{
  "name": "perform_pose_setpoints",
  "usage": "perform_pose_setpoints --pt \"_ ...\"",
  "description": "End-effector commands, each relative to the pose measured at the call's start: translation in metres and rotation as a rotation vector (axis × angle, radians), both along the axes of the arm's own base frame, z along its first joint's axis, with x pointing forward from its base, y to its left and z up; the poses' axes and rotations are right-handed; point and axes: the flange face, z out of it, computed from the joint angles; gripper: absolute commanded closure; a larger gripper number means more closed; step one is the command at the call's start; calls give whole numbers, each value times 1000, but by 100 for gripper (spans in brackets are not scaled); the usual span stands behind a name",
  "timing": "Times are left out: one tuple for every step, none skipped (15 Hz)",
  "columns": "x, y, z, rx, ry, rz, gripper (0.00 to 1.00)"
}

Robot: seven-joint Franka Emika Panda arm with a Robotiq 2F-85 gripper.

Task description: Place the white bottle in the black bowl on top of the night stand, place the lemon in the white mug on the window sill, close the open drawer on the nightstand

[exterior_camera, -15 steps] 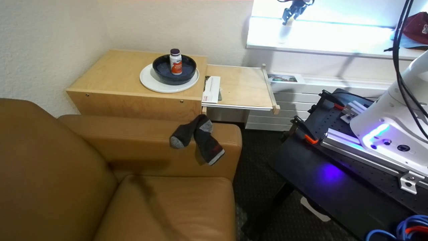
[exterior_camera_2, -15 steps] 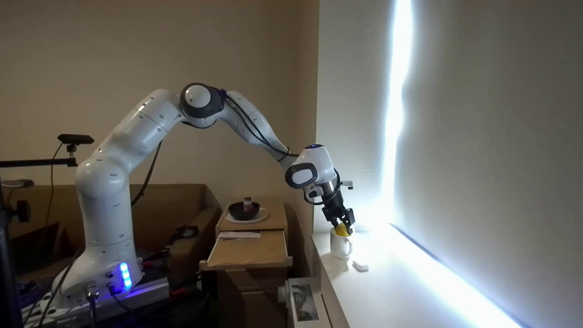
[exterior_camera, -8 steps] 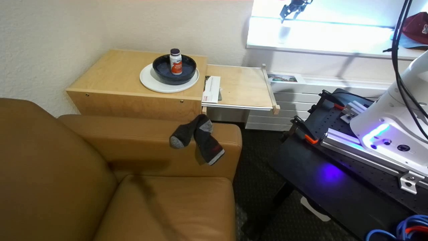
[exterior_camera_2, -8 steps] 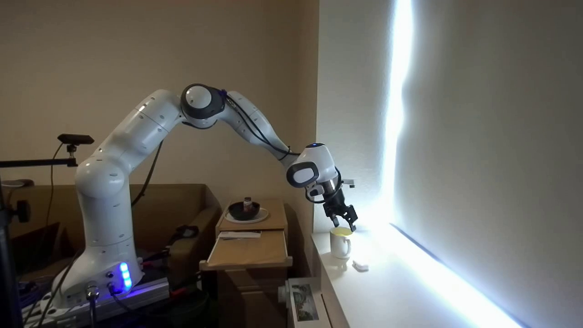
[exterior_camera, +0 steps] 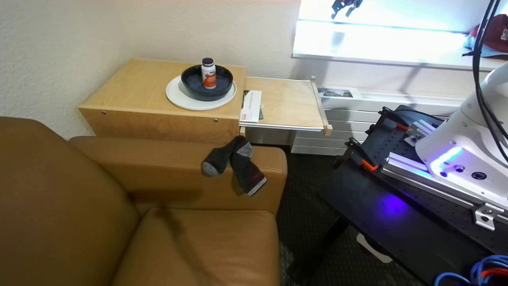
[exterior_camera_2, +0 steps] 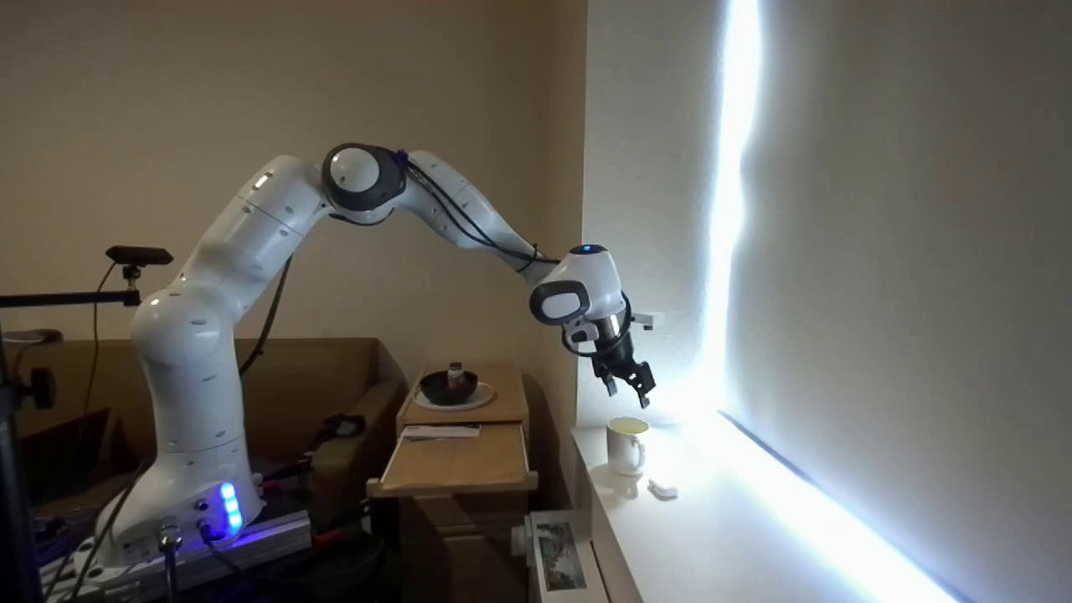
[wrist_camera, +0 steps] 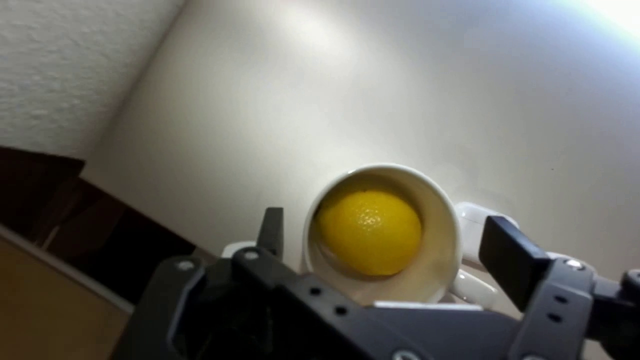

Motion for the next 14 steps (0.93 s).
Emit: perform_pose_setpoints --pt "-29 14 50 114 41 160 0" --pt "-37 19 59 143 62 208 0" --pt "-44 28 66 176 75 253 0" --pt "-51 37 71 206 96 299 0" --pt "-58 51 71 235 115 348 0" --pt "-64 68 70 263 130 399 0" --pt "-69 83 69 287 150 451 0" --pt "-74 97 68 307 172 502 0" --pt "-78 108 70 331 189 556 0" --pt "-80 110 74 356 205 607 0" --pt "-64 98 66 329 190 524 0" --pt "-66 106 69 346 199 560 0" --pt "-68 109 71 350 202 575 0" --pt "-69 109 73 350 201 580 0"
